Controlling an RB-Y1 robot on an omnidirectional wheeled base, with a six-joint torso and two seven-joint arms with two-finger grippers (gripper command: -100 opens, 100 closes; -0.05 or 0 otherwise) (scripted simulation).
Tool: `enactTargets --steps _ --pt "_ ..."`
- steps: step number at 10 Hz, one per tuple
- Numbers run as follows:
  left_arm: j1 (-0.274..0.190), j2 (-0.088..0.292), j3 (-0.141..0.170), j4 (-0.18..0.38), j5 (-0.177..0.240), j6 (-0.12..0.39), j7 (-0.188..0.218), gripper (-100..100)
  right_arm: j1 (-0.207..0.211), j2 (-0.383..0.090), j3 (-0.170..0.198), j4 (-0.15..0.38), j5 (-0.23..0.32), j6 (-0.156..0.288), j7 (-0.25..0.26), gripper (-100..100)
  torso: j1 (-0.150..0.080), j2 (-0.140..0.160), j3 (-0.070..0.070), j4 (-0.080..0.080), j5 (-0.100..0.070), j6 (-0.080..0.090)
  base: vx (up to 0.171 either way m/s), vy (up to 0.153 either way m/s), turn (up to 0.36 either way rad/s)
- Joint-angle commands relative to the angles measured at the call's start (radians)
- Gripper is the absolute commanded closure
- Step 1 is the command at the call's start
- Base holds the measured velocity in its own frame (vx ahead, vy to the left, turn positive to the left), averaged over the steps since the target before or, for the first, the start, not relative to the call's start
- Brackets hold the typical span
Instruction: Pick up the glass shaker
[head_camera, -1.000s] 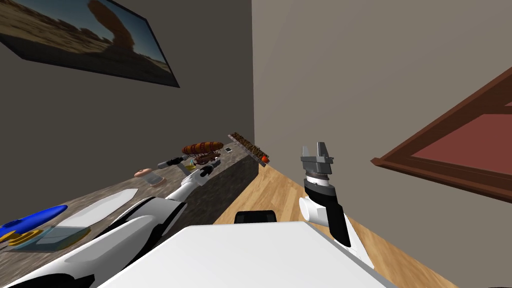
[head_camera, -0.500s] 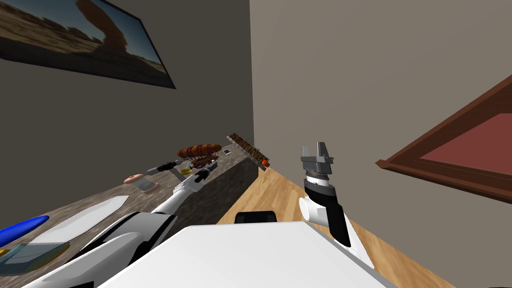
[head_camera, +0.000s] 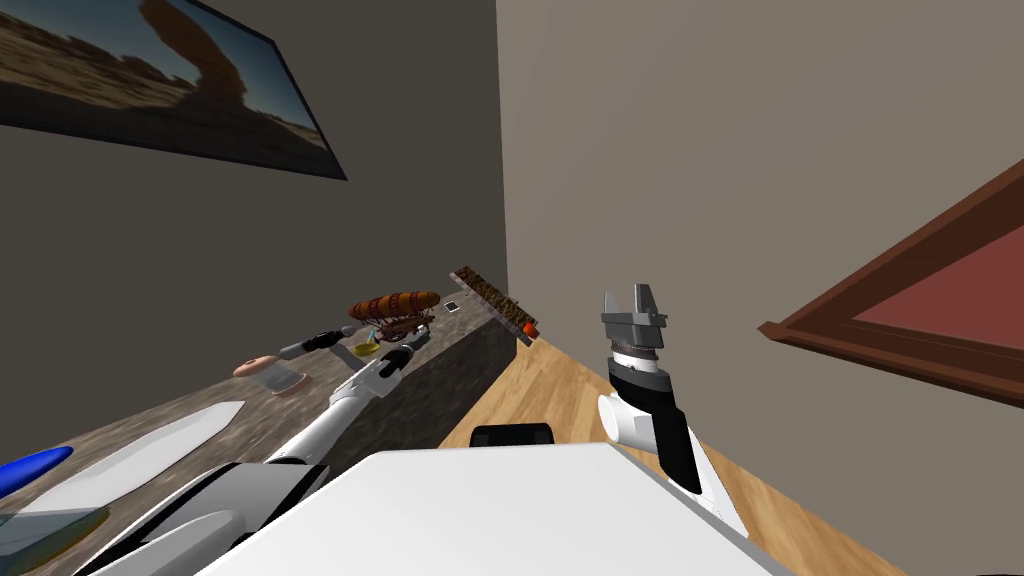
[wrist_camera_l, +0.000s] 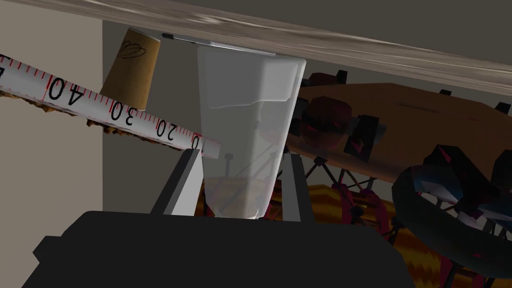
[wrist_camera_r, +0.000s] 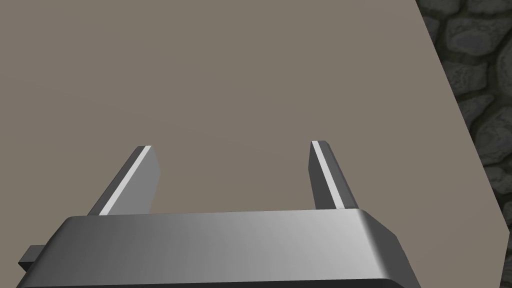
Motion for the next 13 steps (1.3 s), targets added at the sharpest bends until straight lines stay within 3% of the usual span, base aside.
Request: enactTargets --steps 1,2,4,5,7,8,10,11,12,13 --pt "0.042 0.003 -0.001 -0.05 -0.001 0.005 0.006 100 0.0 0.0 0.0 0.0 0.0 0.0 0.0 0 0.0 0.0 0.0 0.0 0.0 0.0 0.041 -0.007 0.012" --pt "0.073 0.016 0.022 -0.078 -0.012 0.018 0.028 100 0.0 0.0 0.0 0.0 0.0 0.0 0.0 0 0.0 0.001 0.0 -0.001 0.001 0.0 0.065 -0.025 -0.021" --pt "0.13 0.016 0.022 -0.131 -0.012 0.018 0.028 100 0.0 0.0 0.0 0.0 0.0 0.0 0.0 0 0.0 -0.001 -0.001 -0.002 0.001 0.0 0.064 -0.012 0.003" --pt "0.169 0.03 0.046 -0.182 -0.023 0.03 0.05 100 0.0 0.0 0.0 0.0 0.0 0.0 0.0 0 0.001 0.001 -0.001 -0.003 0.003 0.0 0.073 -0.014 -0.019" --pt "0.233 0.03 0.046 -0.256 -0.023 0.03 0.05 100 0.0 0.0 0.0 0.0 0.0 0.0 0.0 0 0.001 -0.001 -0.002 -0.003 0.003 0.0 0.058 -0.006 0.004" --pt "0.267 0.044 0.069 -0.28 -0.034 0.043 0.071 100 0.0 0.0 0.0 0.0 0.0 0.0 0.0 0 0.001 0.001 -0.001 -0.003 0.003 0.001 0.079 -0.01 -0.02" --pt "0.325 0.044 0.069 -0.34 -0.034 0.043 0.071 100 0.0 0.0 0.0 0.0 0.0 0.0 0.0 0 0.001 -0.001 -0.002 -0.003 0.003 0.0 0.06 -0.011 0.0" --pt "0.328 0.044 0.069 -0.359 -0.034 0.043 0.071 100 0.0 0.0 0.0 0.0 0.0 0.0 0.0 0 0.001 0.001 -0.001 -0.003 0.003 0.0 0.003 -0.003 0.01" --pt "0.366 0.058 0.093 -0.388 -0.045 0.055 0.093 100 0.0 0.0 0.0 0.0 0.0 0.0 0.0 0 0.001 0.003 0.0 -0.003 0.004 0.001 0.054 -0.02 -0.029" --pt "0.391 0.058 0.093 -0.416 -0.045 0.055 0.093 100 0.0 0.0 0.0 0.0 0.0 0.0 0.0 0 0.0 0.001 -0.001 -0.003 0.003 0.001 0.079 -0.013 -0.002"
